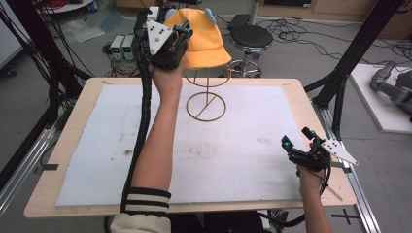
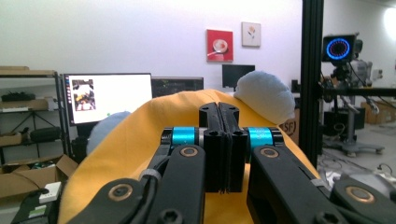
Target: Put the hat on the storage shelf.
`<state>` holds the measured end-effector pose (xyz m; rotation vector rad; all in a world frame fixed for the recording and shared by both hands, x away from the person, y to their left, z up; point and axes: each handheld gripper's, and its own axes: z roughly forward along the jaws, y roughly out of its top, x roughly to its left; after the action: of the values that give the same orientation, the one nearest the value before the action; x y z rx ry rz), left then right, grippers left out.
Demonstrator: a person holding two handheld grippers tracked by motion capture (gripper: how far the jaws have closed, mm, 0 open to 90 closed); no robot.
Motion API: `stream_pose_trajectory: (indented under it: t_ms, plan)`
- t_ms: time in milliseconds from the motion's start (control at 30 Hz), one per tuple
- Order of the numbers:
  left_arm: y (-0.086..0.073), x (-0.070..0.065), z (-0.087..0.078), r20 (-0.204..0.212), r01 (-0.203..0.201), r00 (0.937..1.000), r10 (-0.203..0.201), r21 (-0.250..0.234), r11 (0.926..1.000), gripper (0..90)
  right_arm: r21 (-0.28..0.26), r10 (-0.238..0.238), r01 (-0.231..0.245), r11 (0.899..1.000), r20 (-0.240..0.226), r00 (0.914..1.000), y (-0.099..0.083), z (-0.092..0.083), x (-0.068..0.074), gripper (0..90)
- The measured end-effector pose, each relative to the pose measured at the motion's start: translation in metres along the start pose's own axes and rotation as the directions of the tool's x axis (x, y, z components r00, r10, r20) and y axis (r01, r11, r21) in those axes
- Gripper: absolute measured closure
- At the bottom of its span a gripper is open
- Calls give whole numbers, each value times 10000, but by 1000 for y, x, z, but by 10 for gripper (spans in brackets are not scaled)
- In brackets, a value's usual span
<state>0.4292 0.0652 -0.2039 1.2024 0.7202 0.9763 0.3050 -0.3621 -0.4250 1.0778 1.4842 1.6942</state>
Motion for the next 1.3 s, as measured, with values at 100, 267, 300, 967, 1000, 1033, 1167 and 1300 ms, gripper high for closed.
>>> stream_pose_trajectory:
  t_ms: [100,267,300,967,1000,1033,1167,1300]
  plan:
    - [-8,-6,11,-45,104,9999,-104,129,9999,889,-103,34,-34,9999,1,10000,1,-1,-1,33]
    - [-19,-12,23,-67,149,9999,-147,306,9994,889,-112,141,-141,9998,15,9999,1,-2,-3,33]
    - [-21,-13,24,-45,103,9999,-101,374,9992,889,-115,172,-172,9998,34,9998,1,-2,-3,33]
    - [-58,-14,30,13,594,9982,-601,1267,9902,889,-93,210,-211,9997,-19,9998,1,-2,-2,33]
    - [-61,-14,29,-19,633,9980,-635,1286,9897,889,-93,210,-211,9997,-19,9998,1,-2,-2,33]
    - [-64,-14,29,-32,701,9975,-703,1307,9889,888,-89,220,-220,9997,-25,9998,1,-2,-2,33]
    - [-76,-12,27,-117,774,9970,-765,1552,9848,889,-71,206,-206,9998,-20,9998,1,-3,-2,33]
    - [-84,-12,25,-141,808,9967,-796,1626,9834,888,-43,113,-113,9999,-5,9999,1,-2,-2,33]
